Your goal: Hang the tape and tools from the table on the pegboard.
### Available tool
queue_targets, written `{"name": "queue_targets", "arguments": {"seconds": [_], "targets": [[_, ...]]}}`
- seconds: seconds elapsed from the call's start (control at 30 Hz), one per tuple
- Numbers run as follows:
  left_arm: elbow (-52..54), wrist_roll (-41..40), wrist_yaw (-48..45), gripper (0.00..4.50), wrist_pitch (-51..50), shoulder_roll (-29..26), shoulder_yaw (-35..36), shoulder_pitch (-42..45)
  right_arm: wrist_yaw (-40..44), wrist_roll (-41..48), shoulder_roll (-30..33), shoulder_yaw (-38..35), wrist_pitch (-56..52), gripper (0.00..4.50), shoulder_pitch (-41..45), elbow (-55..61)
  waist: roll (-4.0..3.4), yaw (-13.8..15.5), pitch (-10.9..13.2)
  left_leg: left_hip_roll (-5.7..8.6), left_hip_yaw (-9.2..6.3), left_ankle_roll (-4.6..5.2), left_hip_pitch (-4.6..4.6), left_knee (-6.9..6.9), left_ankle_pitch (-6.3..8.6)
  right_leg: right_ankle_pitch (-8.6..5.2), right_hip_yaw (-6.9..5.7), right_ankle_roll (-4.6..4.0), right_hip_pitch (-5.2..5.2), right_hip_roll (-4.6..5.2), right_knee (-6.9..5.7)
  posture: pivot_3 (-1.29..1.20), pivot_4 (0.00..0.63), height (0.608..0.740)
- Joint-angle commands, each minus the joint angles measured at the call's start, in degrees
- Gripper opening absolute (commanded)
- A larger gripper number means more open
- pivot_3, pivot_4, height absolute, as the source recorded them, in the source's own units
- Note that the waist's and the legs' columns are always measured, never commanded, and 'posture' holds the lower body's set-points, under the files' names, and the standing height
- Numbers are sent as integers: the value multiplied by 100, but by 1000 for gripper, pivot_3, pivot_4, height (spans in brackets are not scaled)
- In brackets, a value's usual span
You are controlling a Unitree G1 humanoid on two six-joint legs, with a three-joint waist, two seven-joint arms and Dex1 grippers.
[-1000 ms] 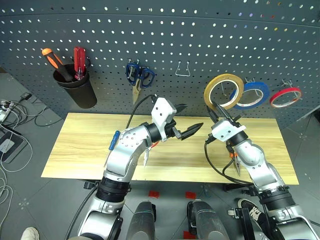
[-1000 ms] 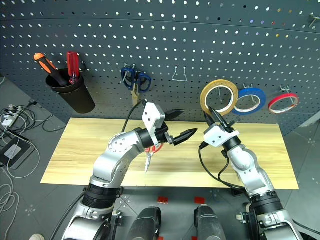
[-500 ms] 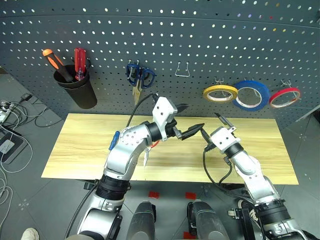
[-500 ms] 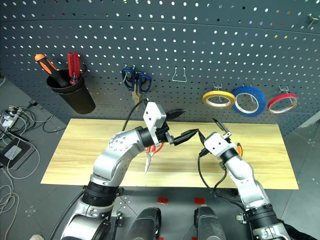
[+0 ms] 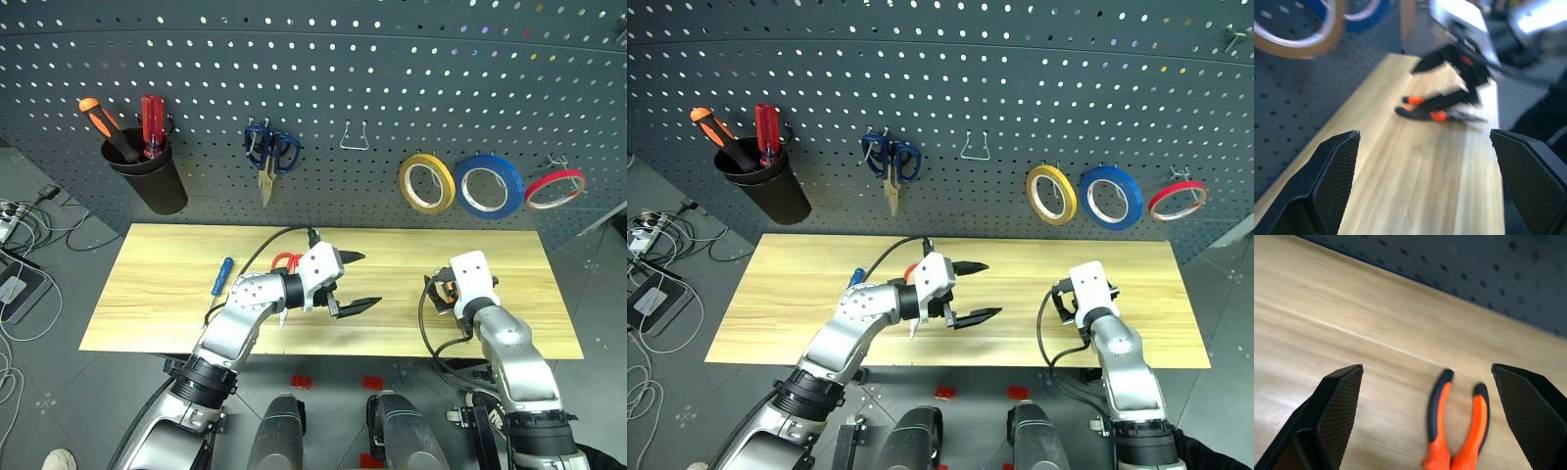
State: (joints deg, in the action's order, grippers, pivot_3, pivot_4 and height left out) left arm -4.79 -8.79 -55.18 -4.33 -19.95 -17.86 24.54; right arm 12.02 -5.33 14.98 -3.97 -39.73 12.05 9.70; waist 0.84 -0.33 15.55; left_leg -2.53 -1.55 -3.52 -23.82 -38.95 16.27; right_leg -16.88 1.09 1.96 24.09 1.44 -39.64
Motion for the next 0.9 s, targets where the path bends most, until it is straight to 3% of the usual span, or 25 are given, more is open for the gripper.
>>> {"name": "queue_targets", "arguments": {"seconds": [0.03, 0.37, 0.87, 0.9], "targets": [[-164, 42, -210, 4500, 334, 65, -92, 174, -101, 124, 60, -266, -684, 4491, 312, 58, -6, -1, 40, 0, -2, 0, -1, -2, 0, 0, -1, 0, 0, 0, -3, -40, 367, 740], [-301, 5, -351, 4500, 369, 171, -72, 347, -48, 359, 218, -338, -1650, 4491, 805, -464, -3, -103, 285, -2, -2, 7, -4, -3, 4, -1, 3, -1, 3, -1, -30, -20, 412, 740], [63, -34, -537, 4500, 118, 111, -141, 152, -62, 612, 279, -449, -1391, 4491, 1336, -1699, 0, -134, 464, -6, -3, 7, 0, -2, 4, -1, 6, 0, 6, -3, -23, 17, 432, 740], [39, -41, -556, 4500, 112, 116, -134, 188, -151, 647, 234, -568, -1472, 4317, 1405, -1754, 2, -133, 470, -6, -2, 7, 0, -2, 4, -1, 7, 0, 6, -3, -23, 16, 432, 740]]}}
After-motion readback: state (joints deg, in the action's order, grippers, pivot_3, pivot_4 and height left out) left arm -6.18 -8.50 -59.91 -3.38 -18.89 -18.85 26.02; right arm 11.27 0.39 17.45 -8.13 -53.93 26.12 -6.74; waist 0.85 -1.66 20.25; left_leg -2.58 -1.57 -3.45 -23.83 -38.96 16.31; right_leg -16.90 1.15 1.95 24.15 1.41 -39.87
